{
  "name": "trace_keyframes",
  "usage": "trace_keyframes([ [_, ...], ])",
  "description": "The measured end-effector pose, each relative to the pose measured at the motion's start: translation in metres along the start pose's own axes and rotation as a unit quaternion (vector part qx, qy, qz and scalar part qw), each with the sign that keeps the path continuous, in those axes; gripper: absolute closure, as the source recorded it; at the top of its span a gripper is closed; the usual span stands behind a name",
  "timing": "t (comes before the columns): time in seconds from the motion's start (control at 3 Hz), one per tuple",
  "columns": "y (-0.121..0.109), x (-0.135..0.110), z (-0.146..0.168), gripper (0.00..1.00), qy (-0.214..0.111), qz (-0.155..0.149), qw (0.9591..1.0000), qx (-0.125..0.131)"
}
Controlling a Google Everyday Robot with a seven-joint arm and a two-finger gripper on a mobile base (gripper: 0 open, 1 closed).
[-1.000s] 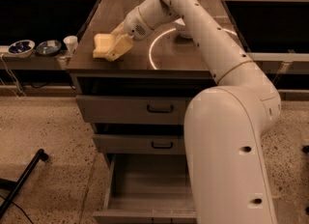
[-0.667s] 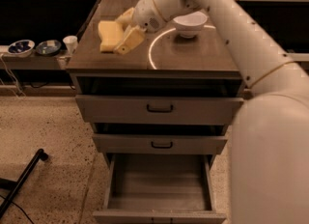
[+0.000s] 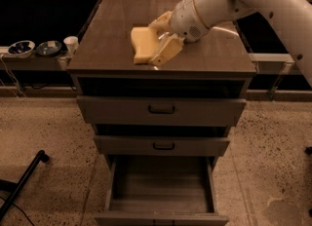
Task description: Place sponge into bottom drawer
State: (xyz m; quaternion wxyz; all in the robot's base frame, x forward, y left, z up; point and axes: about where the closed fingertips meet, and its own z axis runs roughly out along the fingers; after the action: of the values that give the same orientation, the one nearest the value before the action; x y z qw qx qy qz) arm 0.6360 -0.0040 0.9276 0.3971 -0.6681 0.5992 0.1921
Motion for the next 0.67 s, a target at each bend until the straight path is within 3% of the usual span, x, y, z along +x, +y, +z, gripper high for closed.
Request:
trace_keyframes([
  [0.33,-0.001,0.018,0.013,1.00,0.009,0.015,0.9999,0.001],
  [0.67,0.015,0.040,0.022,1.00,0.014,0.003,0.9997,0.017],
])
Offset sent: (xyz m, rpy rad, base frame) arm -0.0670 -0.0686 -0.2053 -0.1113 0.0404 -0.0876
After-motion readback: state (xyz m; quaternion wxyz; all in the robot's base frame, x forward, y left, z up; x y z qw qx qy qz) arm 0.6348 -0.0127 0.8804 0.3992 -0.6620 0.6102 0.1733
